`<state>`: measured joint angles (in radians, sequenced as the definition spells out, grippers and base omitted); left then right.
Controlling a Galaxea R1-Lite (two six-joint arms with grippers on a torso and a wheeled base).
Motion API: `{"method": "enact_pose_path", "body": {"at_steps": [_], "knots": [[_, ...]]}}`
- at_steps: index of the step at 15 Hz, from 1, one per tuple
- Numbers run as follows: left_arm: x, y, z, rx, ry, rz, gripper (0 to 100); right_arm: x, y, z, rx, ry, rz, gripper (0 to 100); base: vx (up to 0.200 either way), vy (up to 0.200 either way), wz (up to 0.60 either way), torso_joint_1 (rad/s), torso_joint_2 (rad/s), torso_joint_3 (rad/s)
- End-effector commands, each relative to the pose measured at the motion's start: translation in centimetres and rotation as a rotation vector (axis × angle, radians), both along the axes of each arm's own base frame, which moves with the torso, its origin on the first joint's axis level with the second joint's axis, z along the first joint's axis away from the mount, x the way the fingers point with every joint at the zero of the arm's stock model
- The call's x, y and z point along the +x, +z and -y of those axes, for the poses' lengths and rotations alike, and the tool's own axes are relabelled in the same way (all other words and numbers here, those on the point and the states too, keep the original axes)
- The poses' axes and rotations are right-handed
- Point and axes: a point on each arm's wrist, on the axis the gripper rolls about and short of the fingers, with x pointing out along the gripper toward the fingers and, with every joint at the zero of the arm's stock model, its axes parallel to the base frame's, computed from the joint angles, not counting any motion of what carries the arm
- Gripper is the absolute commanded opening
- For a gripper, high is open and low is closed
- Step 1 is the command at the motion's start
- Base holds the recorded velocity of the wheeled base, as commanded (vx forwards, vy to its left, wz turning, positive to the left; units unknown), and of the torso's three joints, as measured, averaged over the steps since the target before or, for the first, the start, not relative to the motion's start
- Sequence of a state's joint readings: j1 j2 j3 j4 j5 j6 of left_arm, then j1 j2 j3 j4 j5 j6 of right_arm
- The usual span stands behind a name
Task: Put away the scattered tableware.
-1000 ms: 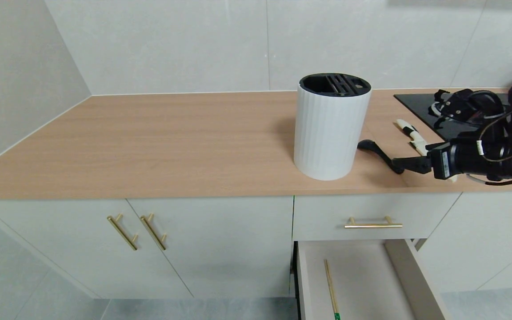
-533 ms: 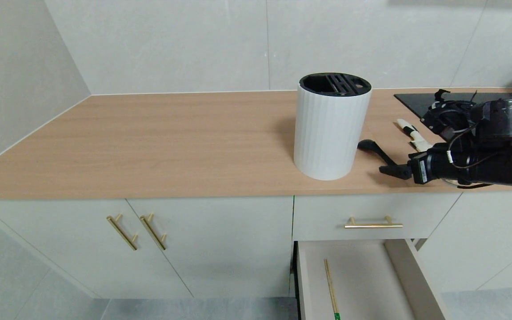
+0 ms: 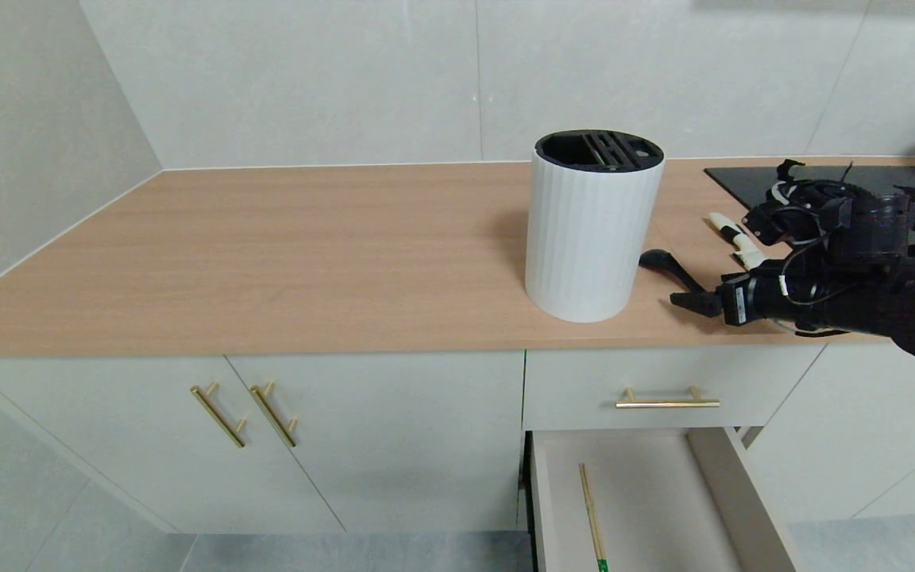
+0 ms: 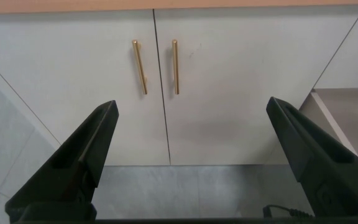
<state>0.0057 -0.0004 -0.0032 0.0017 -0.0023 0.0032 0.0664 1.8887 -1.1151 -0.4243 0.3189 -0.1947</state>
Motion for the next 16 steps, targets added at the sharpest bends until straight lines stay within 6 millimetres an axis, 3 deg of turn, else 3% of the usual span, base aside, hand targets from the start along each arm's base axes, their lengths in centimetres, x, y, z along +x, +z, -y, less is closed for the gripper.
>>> {"method": "enact_pose_path", "body": {"at_steps": [1, 8, 9, 16], "knots": [[0.0, 0.0, 0.0, 0.0, 0.001, 0.0, 100, 0.5, -0.6, 0.2, 0.023, 0.011, -0.018, 100, 0.0, 0.0, 0.0, 0.0, 0.0, 0.0], [0.0, 0.0, 0.0, 0.0, 0.001, 0.0, 100, 1.2, -1.2, 0.2, 0.034, 0.02, -0.029, 100, 0.0, 0.0, 0.0, 0.0, 0.0, 0.0], [0.0, 0.0, 0.0, 0.0, 0.0, 0.0, 100, 1.2, -1.2, 0.2, 0.034, 0.02, -0.029, 0, 0.0, 0.0, 0.0, 0.0, 0.0, 0.0], [0.0, 0.0, 0.0, 0.0, 0.001, 0.0, 100, 1.5, -2.0, -0.1, 0.028, 0.024, -0.048, 0, 0.0, 0.0, 0.0, 0.0, 0.0, 0.0]]}}
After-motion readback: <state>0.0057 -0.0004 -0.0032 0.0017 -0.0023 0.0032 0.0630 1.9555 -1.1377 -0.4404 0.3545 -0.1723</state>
